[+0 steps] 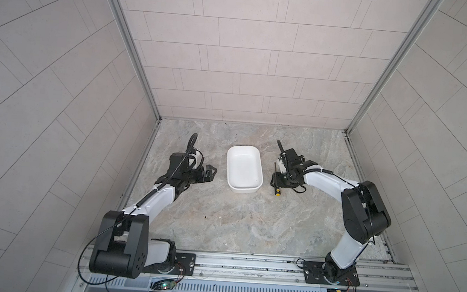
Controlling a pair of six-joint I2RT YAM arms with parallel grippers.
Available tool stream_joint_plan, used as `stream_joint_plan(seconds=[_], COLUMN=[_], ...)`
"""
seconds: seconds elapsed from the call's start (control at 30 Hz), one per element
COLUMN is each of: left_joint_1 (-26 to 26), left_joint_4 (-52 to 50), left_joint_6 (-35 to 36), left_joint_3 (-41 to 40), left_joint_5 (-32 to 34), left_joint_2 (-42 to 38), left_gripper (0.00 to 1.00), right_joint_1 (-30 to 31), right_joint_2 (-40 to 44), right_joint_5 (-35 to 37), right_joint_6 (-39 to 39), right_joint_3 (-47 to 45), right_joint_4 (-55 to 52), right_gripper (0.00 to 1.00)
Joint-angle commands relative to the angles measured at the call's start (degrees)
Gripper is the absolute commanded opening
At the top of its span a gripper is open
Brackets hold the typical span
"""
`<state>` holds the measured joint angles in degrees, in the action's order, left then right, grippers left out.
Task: Put the screwdriver in the bin
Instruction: Pick up the screwdriver from the center of the table.
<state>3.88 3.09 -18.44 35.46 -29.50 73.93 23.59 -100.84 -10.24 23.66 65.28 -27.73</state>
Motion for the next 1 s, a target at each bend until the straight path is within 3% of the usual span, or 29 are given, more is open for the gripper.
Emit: stream_joint_plan(seconds=[0.0,0.2,0.37,0.6,0.73,0.97], left_joint_1=[0.49,0.54,0.52,0.64,0.71,0.74], left_joint_4=[0.1,-0.18,-0.28,-0.36,-0.58,-0.86], left_joint_6=[0.3,0.41,0.51,0.56,0.73,0.86], left_joint_3=[1.63,1.83,1.88,1.72,1.52,1.19], left_joint_5=[-0.65,-0.61,-0.38,-0.3,0.01,0.42], left_joint_2=[-0.81,-0.82,-1.02,-1.05,-1.15,-1.95], left_gripper=[1.0,1.0,1.0,1.0,1.0,1.0], right_joint_1=[0.9,1.4,1.54,1.54,1.45,0.76], right_joint_2=[-1.97,-4.74,-5.54,-4.91,-3.59,0.11], right_joint_5=[2.96,4.16,3.87,4.09,3.31,1.98], right_joint_6=[1.46,1.92,1.84,1.65,1.32,1.09], right_joint_3=[1.58,2.49,2.84,2.97,3.1,4.74], right_joint_4=[-2.27,-3.28,-3.72,-4.61,-5.21,-7.45], right_gripper=[0.58,0.51,0.34,0.21,0.0,0.0])
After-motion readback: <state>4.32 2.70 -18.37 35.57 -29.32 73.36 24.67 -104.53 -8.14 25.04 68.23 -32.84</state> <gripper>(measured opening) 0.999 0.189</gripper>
